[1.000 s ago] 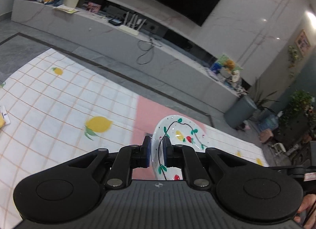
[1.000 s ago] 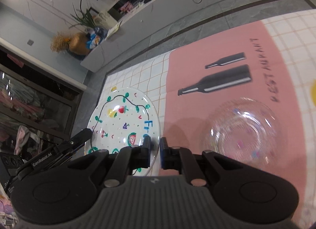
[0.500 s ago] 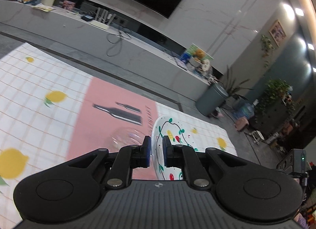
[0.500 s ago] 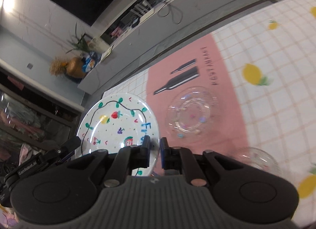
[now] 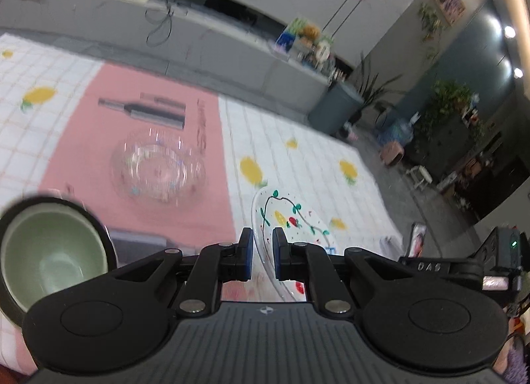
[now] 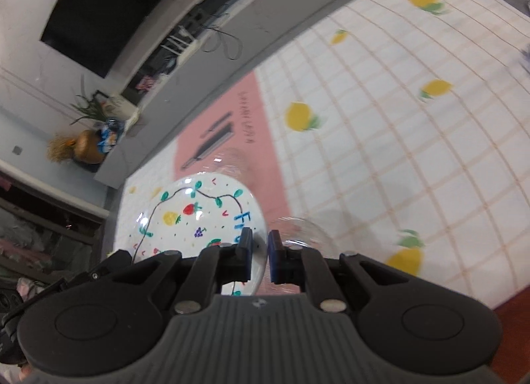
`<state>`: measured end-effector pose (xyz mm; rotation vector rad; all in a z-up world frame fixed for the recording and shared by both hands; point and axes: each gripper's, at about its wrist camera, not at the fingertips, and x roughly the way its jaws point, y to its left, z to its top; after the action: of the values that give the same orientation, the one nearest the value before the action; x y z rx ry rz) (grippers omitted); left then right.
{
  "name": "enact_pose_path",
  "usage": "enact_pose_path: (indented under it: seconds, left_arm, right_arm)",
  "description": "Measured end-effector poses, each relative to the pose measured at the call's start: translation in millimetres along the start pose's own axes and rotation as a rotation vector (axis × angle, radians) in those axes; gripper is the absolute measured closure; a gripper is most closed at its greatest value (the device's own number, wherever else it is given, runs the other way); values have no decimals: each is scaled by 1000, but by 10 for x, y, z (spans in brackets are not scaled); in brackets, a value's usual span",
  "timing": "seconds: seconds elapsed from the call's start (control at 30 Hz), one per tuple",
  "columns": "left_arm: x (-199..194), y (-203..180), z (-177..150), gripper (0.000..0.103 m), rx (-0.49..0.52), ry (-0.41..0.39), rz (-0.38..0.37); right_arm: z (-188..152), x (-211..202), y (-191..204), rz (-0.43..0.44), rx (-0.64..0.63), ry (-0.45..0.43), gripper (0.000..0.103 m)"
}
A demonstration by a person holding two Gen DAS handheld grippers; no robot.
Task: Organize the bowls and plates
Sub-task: 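Lift the Fruity plate with both tools and carry it toward the glass plates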
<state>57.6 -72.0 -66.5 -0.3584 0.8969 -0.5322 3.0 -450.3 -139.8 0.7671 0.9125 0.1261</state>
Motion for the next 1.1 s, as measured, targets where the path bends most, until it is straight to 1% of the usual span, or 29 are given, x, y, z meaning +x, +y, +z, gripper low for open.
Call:
enact_pose_path:
  seconds: [0.07, 0.17, 0.33, 0.47, 0.73, 1.1]
  left_arm:
    - [79, 38, -97, 92, -15, 24, 8]
    - [201, 129, -220, 92, -49, 53, 25]
    - [342, 246, -359, 92, -70, 78, 84]
    - [424, 232, -406, 92, -49, 95, 141]
    - [539, 254, -475, 91, -53, 115, 215]
    - [637, 254, -528, 89, -25, 123, 292]
  right_arm:
    - [-31, 32, -100, -27, -1, 10, 96]
    - [-75, 116, -232, -52, 2, 33, 97]
    - [-144, 339, -348, -74, -5, 65, 97]
    - [-168, 503, -387, -92, -18, 85, 97]
    - [-176, 638, -403, -82, -60, 96, 97]
    - [-230, 812, -303, -136, -153, 103, 97]
